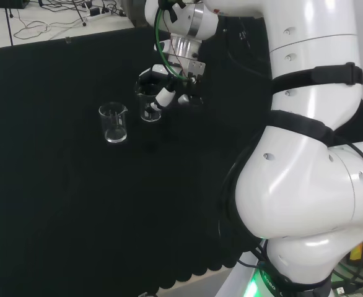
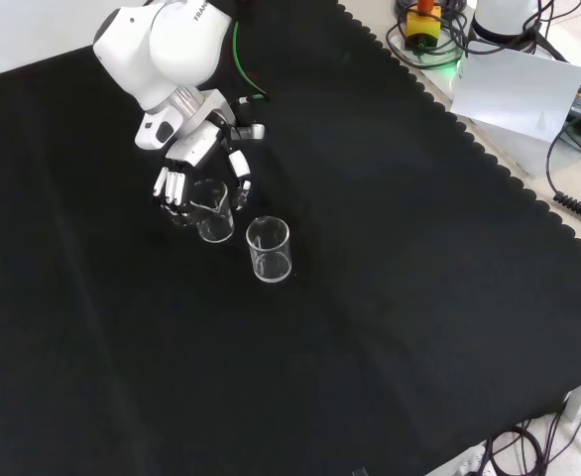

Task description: Place the beaker back on the table.

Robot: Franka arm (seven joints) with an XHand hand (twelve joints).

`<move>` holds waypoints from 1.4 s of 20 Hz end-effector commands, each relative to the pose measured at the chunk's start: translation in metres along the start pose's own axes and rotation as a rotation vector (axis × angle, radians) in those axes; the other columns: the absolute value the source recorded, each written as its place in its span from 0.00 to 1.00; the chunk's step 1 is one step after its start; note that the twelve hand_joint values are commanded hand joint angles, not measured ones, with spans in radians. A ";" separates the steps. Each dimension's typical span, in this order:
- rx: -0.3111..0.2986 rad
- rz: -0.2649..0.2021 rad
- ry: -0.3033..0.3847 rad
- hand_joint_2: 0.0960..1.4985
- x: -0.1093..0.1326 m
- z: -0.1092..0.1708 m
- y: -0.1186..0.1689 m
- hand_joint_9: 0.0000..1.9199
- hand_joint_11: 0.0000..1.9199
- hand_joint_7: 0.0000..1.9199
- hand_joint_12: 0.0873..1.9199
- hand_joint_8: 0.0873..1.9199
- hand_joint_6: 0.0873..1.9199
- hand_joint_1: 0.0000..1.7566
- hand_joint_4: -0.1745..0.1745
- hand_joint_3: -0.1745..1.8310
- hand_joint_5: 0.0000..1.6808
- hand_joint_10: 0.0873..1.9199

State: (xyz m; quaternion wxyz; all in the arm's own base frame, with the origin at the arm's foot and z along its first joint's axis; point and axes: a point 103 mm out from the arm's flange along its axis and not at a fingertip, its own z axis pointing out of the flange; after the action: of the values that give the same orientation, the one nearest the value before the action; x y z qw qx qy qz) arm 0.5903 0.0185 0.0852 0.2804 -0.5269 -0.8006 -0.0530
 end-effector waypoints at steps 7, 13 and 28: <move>-0.026 -0.010 -0.018 0.27 0.011 -0.017 -0.006 0.18 0.04 0.08 0.74 0.37 0.27 0.63 0.29 0.47 0.21 0.37; -0.061 -0.008 -0.048 0.28 0.024 -0.042 -0.016 0.17 0.02 0.06 0.74 0.37 0.22 0.61 0.28 0.46 0.20 0.37; -0.112 0.010 -0.109 0.30 0.051 -0.075 -0.056 0.16 0.01 0.08 0.75 0.38 0.18 0.60 0.27 0.45 0.21 0.38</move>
State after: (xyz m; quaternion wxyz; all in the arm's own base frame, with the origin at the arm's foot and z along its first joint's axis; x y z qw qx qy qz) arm 0.5643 0.0115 0.1767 0.2172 -0.5403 -0.8101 -0.0685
